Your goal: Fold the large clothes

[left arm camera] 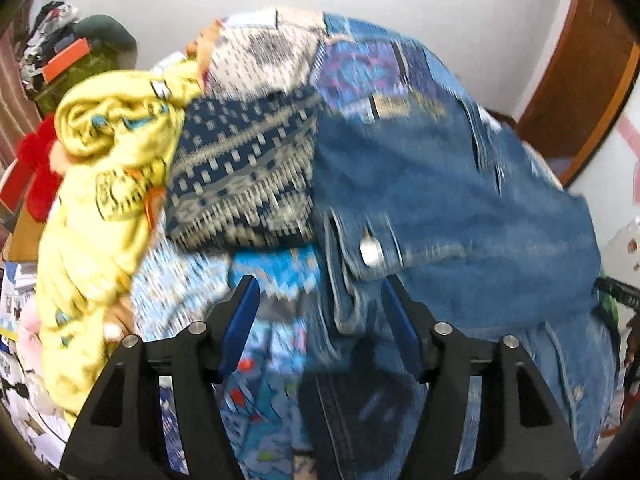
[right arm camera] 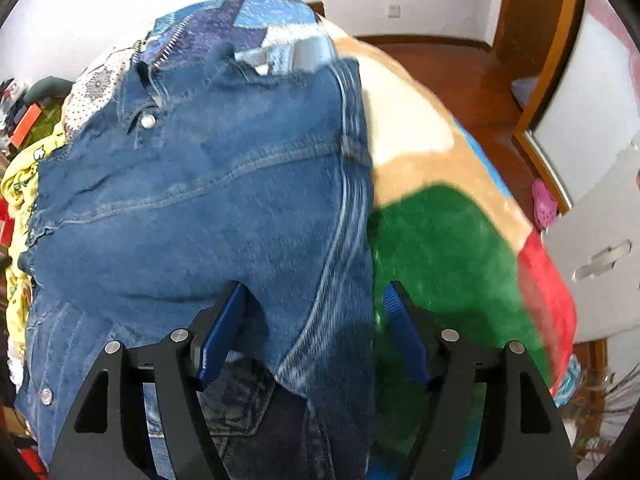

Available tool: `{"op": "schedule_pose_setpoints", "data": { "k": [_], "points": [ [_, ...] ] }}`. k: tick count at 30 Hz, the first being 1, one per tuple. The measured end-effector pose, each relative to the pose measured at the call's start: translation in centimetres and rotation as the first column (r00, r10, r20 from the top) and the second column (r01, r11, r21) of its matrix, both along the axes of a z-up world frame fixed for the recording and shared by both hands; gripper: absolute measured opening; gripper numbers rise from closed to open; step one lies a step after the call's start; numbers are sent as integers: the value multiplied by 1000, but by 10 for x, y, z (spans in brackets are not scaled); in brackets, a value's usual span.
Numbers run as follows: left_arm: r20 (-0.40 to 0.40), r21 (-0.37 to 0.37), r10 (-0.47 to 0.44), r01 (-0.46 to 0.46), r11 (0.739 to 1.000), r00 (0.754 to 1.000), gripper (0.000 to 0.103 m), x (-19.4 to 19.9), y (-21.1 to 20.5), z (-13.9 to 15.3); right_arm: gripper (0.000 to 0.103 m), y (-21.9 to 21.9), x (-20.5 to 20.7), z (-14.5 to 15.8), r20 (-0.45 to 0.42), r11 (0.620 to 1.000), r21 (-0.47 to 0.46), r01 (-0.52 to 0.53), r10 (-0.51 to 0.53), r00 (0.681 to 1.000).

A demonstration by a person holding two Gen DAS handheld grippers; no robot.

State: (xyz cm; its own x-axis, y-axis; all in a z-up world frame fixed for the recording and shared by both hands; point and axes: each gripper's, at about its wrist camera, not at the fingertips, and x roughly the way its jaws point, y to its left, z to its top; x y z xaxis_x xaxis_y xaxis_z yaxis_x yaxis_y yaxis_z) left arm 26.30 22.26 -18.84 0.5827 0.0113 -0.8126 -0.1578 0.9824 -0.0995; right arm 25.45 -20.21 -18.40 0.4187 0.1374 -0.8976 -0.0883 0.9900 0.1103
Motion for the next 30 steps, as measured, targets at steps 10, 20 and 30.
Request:
{"op": "schedule_pose_setpoints", "data": {
  "k": [10, 20, 30],
  "points": [
    [-19, -106, 18, -20, 994, 1000, 63, 90, 22, -6, 68, -6, 53, 9, 49, 999, 39, 32, -34, 998],
    [-101, -223, 11, -34, 974, 995, 63, 153, 26, -55, 68, -16, 100, -20, -23, 991, 121, 61, -59, 998],
    [-32, -73, -43, 40, 996, 999, 11, 157, -1, -28, 15, -4, 115, -3, 36, 998, 55, 8, -10, 999]
  ]
}}
